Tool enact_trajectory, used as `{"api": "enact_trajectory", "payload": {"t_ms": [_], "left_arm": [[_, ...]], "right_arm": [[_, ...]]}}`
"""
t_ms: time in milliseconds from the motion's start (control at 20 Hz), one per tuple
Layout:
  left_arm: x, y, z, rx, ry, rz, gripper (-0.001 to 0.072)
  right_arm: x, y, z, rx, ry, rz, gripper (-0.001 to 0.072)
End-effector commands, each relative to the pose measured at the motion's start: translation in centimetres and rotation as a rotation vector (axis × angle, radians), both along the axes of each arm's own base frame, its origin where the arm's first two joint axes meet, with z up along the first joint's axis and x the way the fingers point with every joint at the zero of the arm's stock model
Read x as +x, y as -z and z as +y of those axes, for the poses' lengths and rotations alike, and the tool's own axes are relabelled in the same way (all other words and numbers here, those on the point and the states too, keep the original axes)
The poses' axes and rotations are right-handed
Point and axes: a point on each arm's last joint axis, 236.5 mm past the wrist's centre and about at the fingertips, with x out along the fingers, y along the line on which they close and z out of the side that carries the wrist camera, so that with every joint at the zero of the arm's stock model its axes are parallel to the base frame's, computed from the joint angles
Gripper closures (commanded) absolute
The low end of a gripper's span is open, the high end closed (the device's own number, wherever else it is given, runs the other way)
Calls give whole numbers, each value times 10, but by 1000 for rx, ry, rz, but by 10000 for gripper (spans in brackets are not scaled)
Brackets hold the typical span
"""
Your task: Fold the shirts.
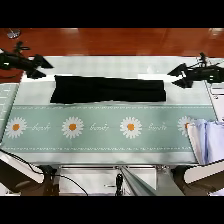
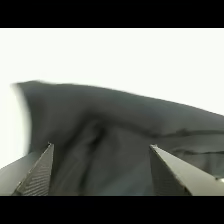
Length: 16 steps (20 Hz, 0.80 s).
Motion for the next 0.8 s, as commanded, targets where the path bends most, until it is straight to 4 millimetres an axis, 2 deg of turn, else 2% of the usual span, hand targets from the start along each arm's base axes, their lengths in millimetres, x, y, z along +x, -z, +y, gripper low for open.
{"api": "enact_trajectory", "payload": {"t_ms": [0,50,100,150,250,300,500,650,700,750], "left_arm": [[-33,-27,87,250,-109,59,3],[-31,-41,91,283,-110,4,3],[-25,-58,86,300,-124,-70,3],[-17,-76,73,309,-126,-154,3],[-11,-100,31,301,-88,-279,3],[-13,-105,4,291,-41,-316,3],[-41,-92,-102,198,149,-321,4],[-58,-80,-166,116,242,-302,4],[-64,-75,-185,97,276,-290,4],[-70,-71,-203,90,315,-281,4]], "right_arm": [[-54,10,-50,-67,-51,159,87],[-64,21,-55,-92,-44,209,87],[-67,30,-52,-92,-43,223,87],[-66,38,-44,-87,-41,225,86],[-58,49,-22,-64,-71,206,87],[-53,53,-8,-40,-90,192,87],[-35,65,45,39,-145,155,87],[-33,71,72,54,-190,149,115],[-32,71,75,54,-195,148,264],[-34,70,78,60,-204,150,498]]}}
